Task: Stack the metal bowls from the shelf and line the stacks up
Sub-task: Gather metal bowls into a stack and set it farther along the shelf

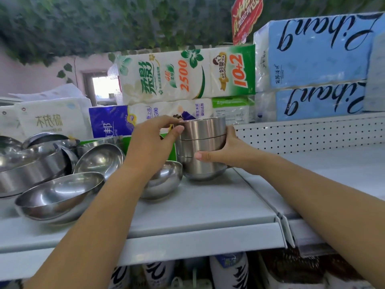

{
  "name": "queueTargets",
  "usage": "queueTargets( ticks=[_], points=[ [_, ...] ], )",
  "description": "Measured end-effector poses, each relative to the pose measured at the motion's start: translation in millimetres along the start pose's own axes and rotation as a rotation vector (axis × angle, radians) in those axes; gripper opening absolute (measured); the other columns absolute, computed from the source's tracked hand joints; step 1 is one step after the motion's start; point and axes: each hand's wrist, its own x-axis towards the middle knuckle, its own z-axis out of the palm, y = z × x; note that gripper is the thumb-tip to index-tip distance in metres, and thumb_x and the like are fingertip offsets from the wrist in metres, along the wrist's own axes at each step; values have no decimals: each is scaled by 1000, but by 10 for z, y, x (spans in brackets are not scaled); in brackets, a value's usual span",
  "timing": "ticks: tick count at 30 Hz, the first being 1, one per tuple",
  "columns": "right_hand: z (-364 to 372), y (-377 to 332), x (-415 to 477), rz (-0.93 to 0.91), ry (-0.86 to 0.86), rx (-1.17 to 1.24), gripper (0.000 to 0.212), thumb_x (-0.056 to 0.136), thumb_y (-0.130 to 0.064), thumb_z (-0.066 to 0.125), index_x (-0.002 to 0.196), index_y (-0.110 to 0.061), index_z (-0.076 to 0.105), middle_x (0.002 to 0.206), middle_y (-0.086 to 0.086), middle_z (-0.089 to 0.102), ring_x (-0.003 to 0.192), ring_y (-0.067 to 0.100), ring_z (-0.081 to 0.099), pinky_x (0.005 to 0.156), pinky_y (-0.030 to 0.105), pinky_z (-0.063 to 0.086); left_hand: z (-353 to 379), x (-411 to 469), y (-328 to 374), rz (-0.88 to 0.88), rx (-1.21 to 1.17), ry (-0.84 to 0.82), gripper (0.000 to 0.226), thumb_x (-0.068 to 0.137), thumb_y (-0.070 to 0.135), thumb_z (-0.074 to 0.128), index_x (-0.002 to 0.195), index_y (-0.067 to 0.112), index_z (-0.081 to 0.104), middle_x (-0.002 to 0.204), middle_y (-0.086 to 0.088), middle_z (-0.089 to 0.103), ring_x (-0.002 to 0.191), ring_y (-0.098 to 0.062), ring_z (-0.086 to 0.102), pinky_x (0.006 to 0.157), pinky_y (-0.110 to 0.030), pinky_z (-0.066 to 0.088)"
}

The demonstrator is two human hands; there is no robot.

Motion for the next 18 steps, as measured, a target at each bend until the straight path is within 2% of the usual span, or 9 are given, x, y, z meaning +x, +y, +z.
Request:
queueTargets(
  ticks=[2,4,6,8,10,12,15,18],
  points=[
    [-15,33,6,22,-30,7,121,61,-38,97,147,-30,12,123,-12,54,112,5,57,93,34,56,-1,11,69,-63,33,-83,45,89,48,68,130,30,61,121,13,60,112,-9,57,97,-35,49],
    [-42,66,7,45,-75,1,128,60,-31,99,150,-32,8,126,-10,54,114,6,57,103,40,52,15,38,156,-130,15,-193,64,84,56,68,141,33,49,125,13,51,116,-11,52,99,-34,44],
    [-67,92,9,48,-107,-14,130,61,-26,99,152,-30,7,126,-9,54,113,5,56,106,39,51,47,87,207,-170,26,-274,73,83,58,69,146,33,42,122,15,46,115,-9,47,94,-29,40],
    [-71,117,18,37,-112,-27,129,60,-27,99,152,-29,10,126,-9,54,113,5,56,105,39,52,80,146,198,-220,6,-320,78,80,60,71,146,31,41,133,12,51,121,-12,48,97,-31,42],
    [-76,125,20,32,-103,-37,127,59,-30,100,152,-29,13,127,-10,55,114,5,57,102,37,53,126,180,166,-267,-49,-308,77,76,62,74,141,31,47,138,3,56,123,-18,53,103,-40,47],
    [-96,131,4,26,-82,-40,125,57,-33,100,151,-28,17,127,-11,56,115,6,58,100,36,54,185,158,144,-276,-89,-256,73,74,62,76,135,31,53,132,3,58,120,-19,55,101,-41,50],
    [-142,127,-37,9,-66,-77,122,57,-33,100,148,-30,20,127,-10,56,115,8,59,93,37,59,271,100,162,-252,-129,-207,66,76,57,77,131,30,55,122,8,55,114,-16,54,92,-34,50],
    [-188,56,-80,11,-45,-84,122,56,-34,100,148,-31,20,128,-9,57,115,10,61,86,37,62,279,139,189,-201,-175,-182,51,78,52,78,119,31,57,104,18,56,101,-6,52,74,-19,43]
  ],
)
